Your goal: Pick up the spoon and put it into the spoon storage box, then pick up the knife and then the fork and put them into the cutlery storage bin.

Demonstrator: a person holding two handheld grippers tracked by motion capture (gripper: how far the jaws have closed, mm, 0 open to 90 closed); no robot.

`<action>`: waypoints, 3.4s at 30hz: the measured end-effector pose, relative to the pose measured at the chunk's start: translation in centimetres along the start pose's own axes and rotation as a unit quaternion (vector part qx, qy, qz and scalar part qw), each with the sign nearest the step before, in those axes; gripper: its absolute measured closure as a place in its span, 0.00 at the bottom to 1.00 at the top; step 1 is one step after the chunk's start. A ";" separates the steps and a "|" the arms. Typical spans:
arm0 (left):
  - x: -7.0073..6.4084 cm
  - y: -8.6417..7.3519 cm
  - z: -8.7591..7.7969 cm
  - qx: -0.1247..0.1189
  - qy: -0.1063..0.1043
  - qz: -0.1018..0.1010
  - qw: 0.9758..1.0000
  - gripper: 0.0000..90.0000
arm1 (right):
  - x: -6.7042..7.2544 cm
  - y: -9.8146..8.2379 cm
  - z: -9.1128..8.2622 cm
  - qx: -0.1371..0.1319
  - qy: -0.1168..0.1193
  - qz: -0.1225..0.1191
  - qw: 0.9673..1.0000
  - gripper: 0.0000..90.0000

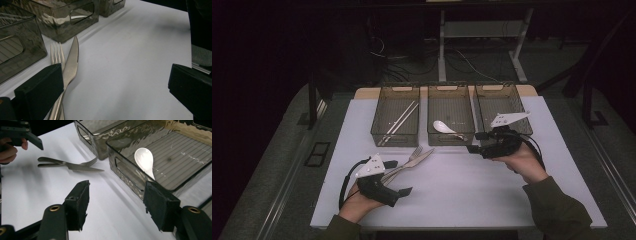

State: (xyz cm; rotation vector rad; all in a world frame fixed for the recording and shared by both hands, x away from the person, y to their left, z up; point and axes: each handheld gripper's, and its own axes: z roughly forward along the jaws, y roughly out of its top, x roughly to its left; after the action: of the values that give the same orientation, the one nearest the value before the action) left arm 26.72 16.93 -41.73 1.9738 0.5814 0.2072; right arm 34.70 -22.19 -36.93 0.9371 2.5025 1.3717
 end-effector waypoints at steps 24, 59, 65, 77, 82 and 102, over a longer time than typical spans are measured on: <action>1.2 -0.1 -1.0 0.012 0.033 -0.012 0.999 0.07 | 0.4 -6.0 -3.5 -0.018 -0.019 0.017 1.000 0.37; 6.2 -0.5 3.5 0.167 0.037 0.011 0.985 0.63 | 0.8 -9.8 -5.1 -0.011 -0.030 0.029 0.999 0.36; 6.1 -0.5 3.5 0.172 0.045 0.019 0.984 0.72 | 0.8 -9.8 -5.1 -0.012 -0.031 0.027 0.999 0.36; 5.9 -0.5 3.5 0.174 0.041 0.031 0.983 0.87 | 0.7 -9.8 -5.2 -0.012 -0.033 0.025 0.999 0.37; 5.8 -0.4 3.5 0.175 0.044 0.031 0.983 0.88 | 0.7 -9.8 -5.2 -0.012 -0.033 0.026 0.999 0.37; 5.5 0.4 2.4 0.157 0.039 0.023 0.987 0.88 | 0.7 -9.7 -5.2 -0.014 -0.034 0.024 0.999 0.37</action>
State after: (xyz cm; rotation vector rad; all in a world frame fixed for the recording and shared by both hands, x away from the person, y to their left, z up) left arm 32.55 17.52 -43.13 2.2942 0.6503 0.2334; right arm 27.63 -29.29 -41.51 1.0279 2.4194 1.3615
